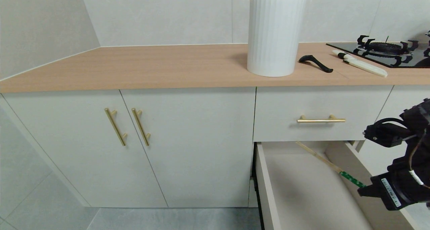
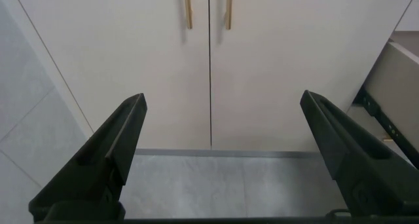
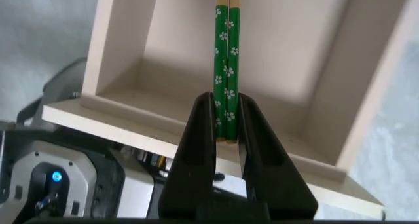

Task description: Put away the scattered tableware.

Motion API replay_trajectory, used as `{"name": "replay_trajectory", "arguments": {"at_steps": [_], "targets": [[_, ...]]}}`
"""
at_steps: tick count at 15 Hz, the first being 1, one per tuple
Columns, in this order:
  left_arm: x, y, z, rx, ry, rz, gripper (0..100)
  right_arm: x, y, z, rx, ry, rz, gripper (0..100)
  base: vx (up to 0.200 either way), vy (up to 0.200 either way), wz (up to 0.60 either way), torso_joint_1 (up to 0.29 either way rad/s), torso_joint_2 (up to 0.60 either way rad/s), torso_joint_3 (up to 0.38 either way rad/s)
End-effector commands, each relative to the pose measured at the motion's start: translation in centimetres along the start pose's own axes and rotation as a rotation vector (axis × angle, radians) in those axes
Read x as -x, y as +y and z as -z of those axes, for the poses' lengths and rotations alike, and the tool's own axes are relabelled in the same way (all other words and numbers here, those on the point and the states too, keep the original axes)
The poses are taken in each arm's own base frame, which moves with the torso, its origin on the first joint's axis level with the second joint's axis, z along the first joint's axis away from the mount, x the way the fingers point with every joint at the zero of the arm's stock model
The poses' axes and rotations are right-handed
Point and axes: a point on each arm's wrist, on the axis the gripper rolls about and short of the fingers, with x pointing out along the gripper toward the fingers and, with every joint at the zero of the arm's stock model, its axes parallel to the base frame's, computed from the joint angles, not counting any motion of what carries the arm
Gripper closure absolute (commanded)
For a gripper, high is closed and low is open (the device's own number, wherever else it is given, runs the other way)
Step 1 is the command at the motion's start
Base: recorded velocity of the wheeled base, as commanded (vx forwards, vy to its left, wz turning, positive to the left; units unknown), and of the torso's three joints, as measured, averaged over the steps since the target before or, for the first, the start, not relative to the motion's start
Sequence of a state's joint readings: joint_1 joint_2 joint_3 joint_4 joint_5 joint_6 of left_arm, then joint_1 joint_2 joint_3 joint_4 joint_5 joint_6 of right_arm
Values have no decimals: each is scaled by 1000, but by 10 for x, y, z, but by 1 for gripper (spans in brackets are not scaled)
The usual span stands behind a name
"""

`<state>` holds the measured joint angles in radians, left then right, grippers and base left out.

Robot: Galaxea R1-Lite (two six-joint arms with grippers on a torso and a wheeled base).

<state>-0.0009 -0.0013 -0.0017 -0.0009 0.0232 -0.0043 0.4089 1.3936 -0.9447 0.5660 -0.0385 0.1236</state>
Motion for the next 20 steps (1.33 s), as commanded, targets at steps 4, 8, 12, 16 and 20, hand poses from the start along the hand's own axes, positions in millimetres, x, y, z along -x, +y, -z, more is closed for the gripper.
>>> {"name": "replay_trajectory", "arguments": {"at_steps": [4, 8, 12, 16, 20], "targets": [[0, 0, 0, 0, 1, -1, 0, -114, 9, -14, -20, 182, -38, 100, 0, 0, 0, 0, 0, 0], [0, 0, 0, 0, 1, -1, 0, -162, 12, -17, -126, 188, -29, 100, 0, 0, 0, 0, 0, 0], [0, 0, 0, 0, 1, -1, 0, -204, 16, -19, -211, 187, -19, 100, 0, 0, 0, 0, 0, 0], [0, 0, 0, 0, 1, 1, 0, -232, 19, -17, -222, 185, -16, 100, 0, 0, 0, 0, 0, 0], [0, 0, 0, 0, 1, -1, 0, -256, 18, -9, -213, 180, 38, 100, 0, 0, 0, 0, 0, 0]]}}
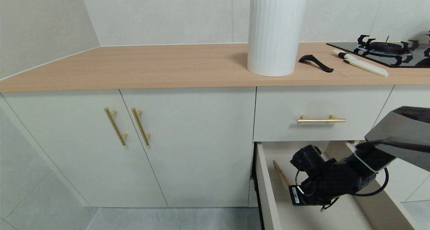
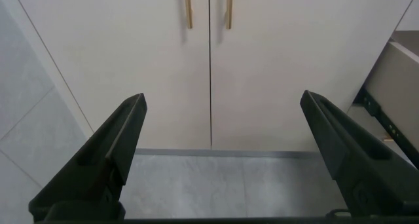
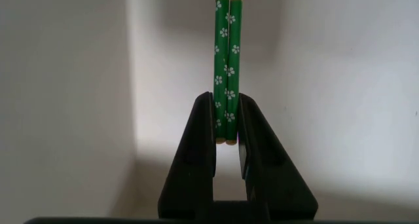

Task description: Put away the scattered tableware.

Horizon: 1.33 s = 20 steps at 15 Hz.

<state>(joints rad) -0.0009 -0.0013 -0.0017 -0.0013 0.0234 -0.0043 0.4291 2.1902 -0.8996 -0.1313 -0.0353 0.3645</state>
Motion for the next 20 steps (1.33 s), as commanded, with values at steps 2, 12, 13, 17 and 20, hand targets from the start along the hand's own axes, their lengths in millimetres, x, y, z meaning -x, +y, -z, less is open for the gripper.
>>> {"name": "replay_trajectory", "arguments": {"at_steps": [2, 12, 13, 17, 20], "targets": [[0, 0, 0, 0, 1, 0, 0, -17, -2, 7, 3, 37, 34, 100, 0, 0, 0, 0, 0, 0], [0, 0, 0, 0, 1, -2, 0, -12, -1, 4, -1, 11, 20, 0, 0, 0, 0, 0, 0, 0], [0, 0, 0, 0, 1, 1, 0, -3, -1, 3, -2, -6, 12, 0, 0, 0, 0, 0, 0, 0], [0, 0, 0, 0, 1, 1, 0, 82, -9, -3, 9, -195, -62, 0, 0, 0, 0, 0, 0, 0], [0, 0, 0, 0, 1, 0, 0, 141, -39, -11, 39, -383, -46, 0, 0, 0, 0, 0, 0, 0]]}}
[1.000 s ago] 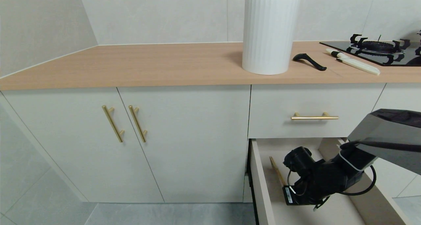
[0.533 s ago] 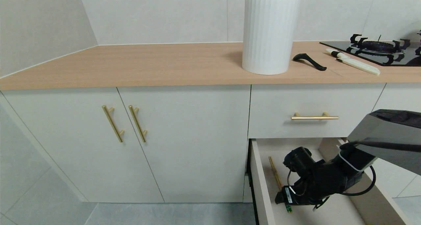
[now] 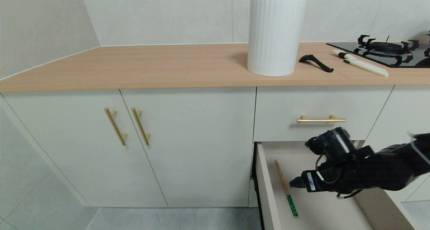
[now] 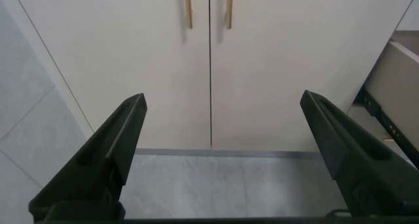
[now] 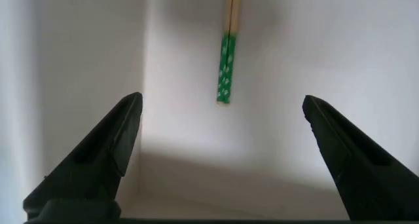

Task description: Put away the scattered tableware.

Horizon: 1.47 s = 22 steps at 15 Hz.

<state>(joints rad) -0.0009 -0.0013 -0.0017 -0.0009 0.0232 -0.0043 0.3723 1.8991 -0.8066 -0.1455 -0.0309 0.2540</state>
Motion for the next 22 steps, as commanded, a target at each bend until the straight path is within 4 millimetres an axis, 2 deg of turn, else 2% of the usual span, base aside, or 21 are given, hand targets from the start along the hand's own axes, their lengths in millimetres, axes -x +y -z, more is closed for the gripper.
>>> {"name": "replay_trajectory", "arguments": {"at_steps": [1, 5, 10, 18, 20, 22], "targets": [[0, 0, 0, 0, 1, -1, 0, 65, -26, -17, -27, -208, 15, 0, 0, 0, 0, 0, 0, 0], [0, 0, 0, 0, 1, 1, 0, 88, -30, -20, -13, -274, -22, 0, 0, 0, 0, 0, 0, 0], [0, 0, 0, 0, 1, -2, 0, 106, -30, -17, 24, -324, -25, 0, 0, 0, 0, 29, -264, -297], [0, 0, 0, 0, 1, 1, 0, 100, -30, -15, 27, -304, -25, 0, 0, 0, 0, 123, -492, -334], [0, 0, 0, 0, 1, -2, 0, 90, -30, -14, 26, -271, -20, 0, 0, 0, 0, 154, -476, -315], [0, 0, 0, 0, 1, -1, 0, 88, -30, -14, 26, -265, -19, 0, 0, 0, 0, 171, -488, -310]]}}
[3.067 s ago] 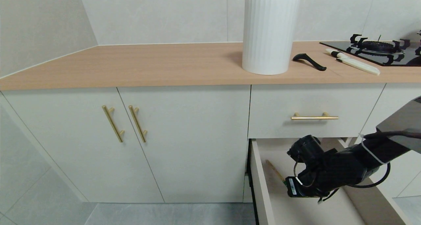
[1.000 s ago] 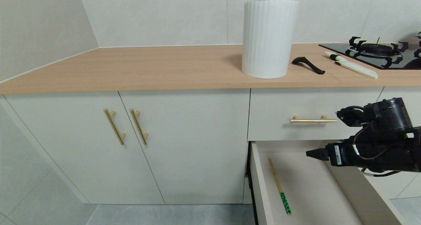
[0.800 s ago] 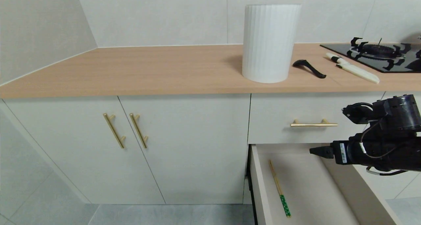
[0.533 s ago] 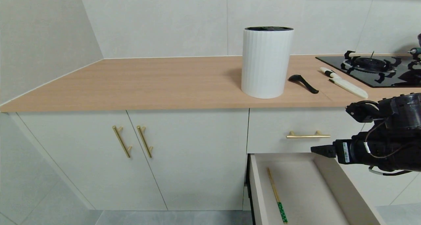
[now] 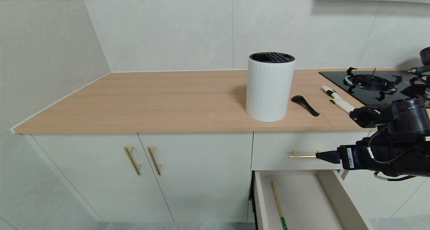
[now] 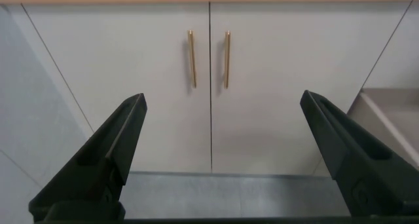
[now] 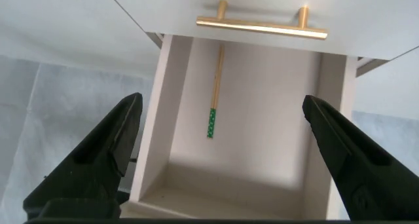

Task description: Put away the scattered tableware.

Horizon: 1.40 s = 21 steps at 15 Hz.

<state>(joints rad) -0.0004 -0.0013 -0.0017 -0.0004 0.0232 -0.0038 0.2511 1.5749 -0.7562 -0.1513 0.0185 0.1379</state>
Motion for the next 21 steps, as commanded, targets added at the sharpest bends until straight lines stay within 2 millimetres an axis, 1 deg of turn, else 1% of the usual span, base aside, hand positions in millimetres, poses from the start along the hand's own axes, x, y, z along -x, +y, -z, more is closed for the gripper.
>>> {"name": "replay_trajectory", "arguments": {"at_steps": [1, 7, 9, 10, 11, 12, 13, 15, 17, 19, 20, 21], "targets": [[0, 0, 0, 1, 0, 0, 0, -4, 0, 1, 0, 14, 2, 0, 0, 0, 0, 193, -491, -320], [0, 0, 0, 1, 0, -2, 0, -3, 0, 0, 23, 7, 1, 0, 0, 0, 0, 202, -506, -304], [0, 0, 0, 1, 0, 1, 0, -2, -4, -9, 55, -31, 12, 0, 0, 0, 0, 100, -234, -139], [0, 0, 0, 1, 0, 0, 0, -11, -11, -27, 83, -77, 25, 0, 0, 0, 0, 46, -90, -61], [0, 0, 0, 1, 0, -2, 0, -24, -22, -42, 115, -95, 35, 0, 0, 0, 0, 22, -51, -22], [0, 0, 0, 1, 0, -2, 0, -36, -31, -51, 140, -97, 27, 0, 0, 0, 0, 0, 0, 0], [0, 0, 0, 1, 0, 0, 0, -56, -41, -63, 154, -103, 6, 0, 0, 0, 0, 0, 0, 0], [0, 0, 0, 1, 2, 0, 0, -97, -51, -78, 165, -98, 9, 0, 0, 0, 0, 0, 0, 0], [0, 0, 0, 1, 0, -2, 0, -136, -58, -85, 173, -93, 12, 0, 0, 0, 0, 0, 0, 0], [0, 0, 0, 1, 0, 0, 0, -166, -62, -86, 177, -86, 14, 0, 0, 0, 0, 0, 0, 0], [0, 0, 0, 1, 0, 1, 0, -176, -64, -87, 177, -90, 14, 0, 0, 0, 0, 0, 0, 0], [0, 0, 0, 1, 2, 0, 0, -183, -65, -85, 176, -83, 14, 0, 0, 0, 0, 0, 0, 0]]}}
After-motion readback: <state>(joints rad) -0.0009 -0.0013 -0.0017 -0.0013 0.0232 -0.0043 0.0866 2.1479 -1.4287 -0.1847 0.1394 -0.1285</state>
